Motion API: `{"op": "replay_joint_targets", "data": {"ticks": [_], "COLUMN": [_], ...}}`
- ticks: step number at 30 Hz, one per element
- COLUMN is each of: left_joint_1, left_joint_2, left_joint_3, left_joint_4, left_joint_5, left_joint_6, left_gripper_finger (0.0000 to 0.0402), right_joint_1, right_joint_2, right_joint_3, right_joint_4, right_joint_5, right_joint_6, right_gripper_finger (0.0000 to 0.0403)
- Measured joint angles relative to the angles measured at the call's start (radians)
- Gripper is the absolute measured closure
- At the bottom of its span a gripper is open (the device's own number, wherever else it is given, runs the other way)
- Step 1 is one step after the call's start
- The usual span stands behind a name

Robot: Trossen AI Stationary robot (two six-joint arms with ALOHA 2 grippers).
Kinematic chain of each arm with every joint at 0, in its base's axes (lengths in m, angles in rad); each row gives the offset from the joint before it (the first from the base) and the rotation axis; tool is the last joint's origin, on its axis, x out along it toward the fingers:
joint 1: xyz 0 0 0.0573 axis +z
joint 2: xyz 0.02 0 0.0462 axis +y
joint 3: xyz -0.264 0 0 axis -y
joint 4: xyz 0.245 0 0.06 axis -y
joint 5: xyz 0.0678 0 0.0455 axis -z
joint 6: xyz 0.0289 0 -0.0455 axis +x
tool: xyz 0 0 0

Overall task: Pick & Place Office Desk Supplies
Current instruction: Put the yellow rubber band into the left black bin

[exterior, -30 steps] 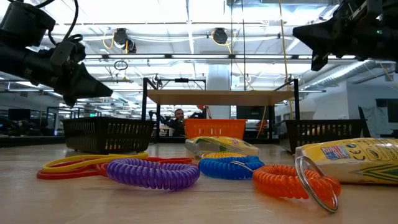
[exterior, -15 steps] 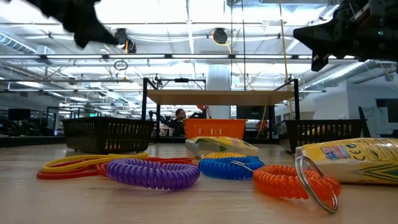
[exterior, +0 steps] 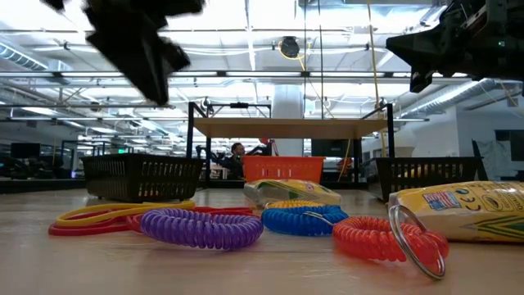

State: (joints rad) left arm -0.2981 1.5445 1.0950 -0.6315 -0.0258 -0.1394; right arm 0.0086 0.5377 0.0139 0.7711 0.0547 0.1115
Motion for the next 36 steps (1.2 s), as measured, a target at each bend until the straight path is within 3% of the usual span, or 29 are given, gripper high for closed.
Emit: {"op": "replay_joint_targets", "data": {"ticks": [7,12,17,24,30,36], "left_joint_1": [-0.007,-0.033,-0.072,-0.079,-0.079,-0.07], "left_joint_2": [0.183,0.226,0.242,0.254,0.27,0.26], "left_joint_3": [0.01,0.01,0.01,0.01,0.01,0.01], "left_joint_4": [0.158,0.182,0.216,0.201,0.183,0.205], "left_joint_5": [0.08,0.103,0.064,0.007,0.011,-0.117], "left_joint_6": [0.084,0.116,0.098,0.058,0.071,0.088], "left_gripper_finger": [0.0242,0.0223,0.0238,0.0287,0.0316,0.0319], "right_joint_1": [0.0,0.0,0.0,0.0,0.0,0.0], "right_joint_2": [0.0,0.0,0.0,0.001,0.001,0.001], "right_joint_3": [0.0,0.0,0.0,0.0,0.0,0.0], "right_joint_4": [-0.03,-0.112,-0.133,-0.125,-0.125,-0.126], "right_joint_5": [-0.003,-0.002,0.003,0.003,0.004,0.004], "right_joint_6": [-0.033,-0.025,0.007,0.032,0.031,0.031], "right_gripper_finger": [0.0399,0.0401,0.0401,0.0399,0.0399,0.0399]}}
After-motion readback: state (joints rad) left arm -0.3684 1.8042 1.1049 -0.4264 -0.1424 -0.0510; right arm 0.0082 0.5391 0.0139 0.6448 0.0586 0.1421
